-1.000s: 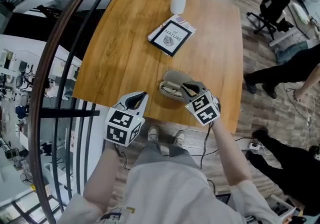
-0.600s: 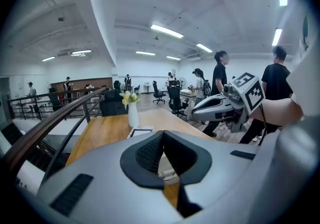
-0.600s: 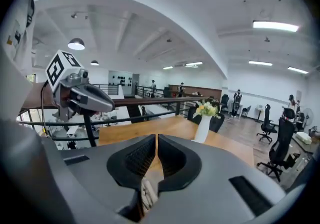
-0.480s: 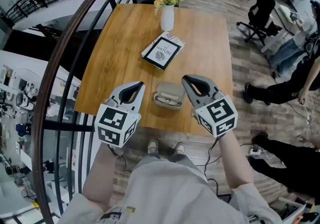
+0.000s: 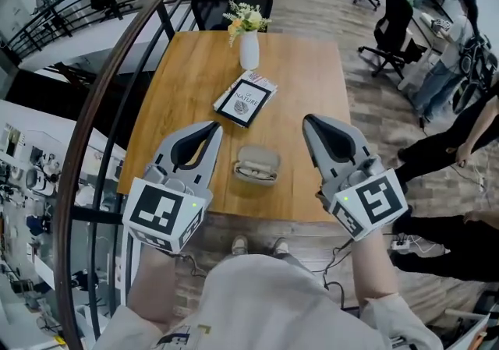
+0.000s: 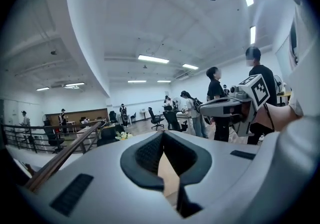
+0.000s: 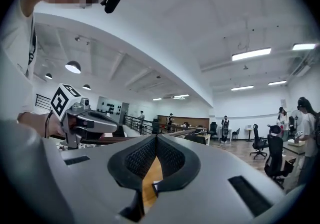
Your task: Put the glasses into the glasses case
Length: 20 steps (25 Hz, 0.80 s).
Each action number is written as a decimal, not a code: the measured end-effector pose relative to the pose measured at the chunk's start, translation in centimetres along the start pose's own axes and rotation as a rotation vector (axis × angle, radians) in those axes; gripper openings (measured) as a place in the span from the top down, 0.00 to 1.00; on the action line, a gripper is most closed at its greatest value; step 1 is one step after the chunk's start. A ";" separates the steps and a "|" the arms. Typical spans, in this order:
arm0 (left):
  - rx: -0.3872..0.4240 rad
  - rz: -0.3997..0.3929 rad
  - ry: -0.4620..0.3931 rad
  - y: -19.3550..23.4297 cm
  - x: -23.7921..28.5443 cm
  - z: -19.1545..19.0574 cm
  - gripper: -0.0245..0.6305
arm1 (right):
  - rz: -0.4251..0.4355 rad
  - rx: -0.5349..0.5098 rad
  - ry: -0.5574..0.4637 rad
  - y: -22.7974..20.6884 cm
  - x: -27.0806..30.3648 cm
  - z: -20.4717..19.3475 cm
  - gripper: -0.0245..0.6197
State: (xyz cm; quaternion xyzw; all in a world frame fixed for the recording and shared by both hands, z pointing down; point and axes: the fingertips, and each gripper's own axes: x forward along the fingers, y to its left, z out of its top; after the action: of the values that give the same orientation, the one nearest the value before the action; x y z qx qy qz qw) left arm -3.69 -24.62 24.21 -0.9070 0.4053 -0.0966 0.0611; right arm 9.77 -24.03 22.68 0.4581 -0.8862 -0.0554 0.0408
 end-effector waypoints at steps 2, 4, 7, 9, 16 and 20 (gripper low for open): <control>0.025 0.013 -0.041 -0.2 -0.5 1.7 0.94 | -0.022 -0.006 -0.028 -0.4 -1.2 1.4 0.92; 0.058 0.039 -0.093 -0.2 -1.3 3.3 0.94 | -0.040 -0.017 -0.049 -0.7 -2.3 2.4 0.92; 0.068 0.079 -0.129 -0.4 -2.5 5.2 0.94 | -0.072 -0.026 -0.072 -1.3 -3.7 3.3 0.92; 0.057 0.076 -0.123 -0.8 -2.9 5.5 0.94 | -0.096 -0.013 -0.091 -1.8 -4.8 3.9 0.92; 0.083 0.068 -0.129 -1.0 -3.1 4.2 0.94 | -0.138 -0.002 -0.115 -2.8 -7.9 4.3 0.92; 0.049 0.045 -0.099 -1.6 -2.8 2.2 0.94 | -0.128 -0.064 -0.067 -2.2 -8.1 2.6 0.92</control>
State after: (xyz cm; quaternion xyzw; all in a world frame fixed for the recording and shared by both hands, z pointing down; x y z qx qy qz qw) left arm -3.87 -21.40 22.06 -0.8995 0.4199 -0.0601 0.1052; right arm 15.87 -18.55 19.66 0.5100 -0.8539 -0.1017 0.0222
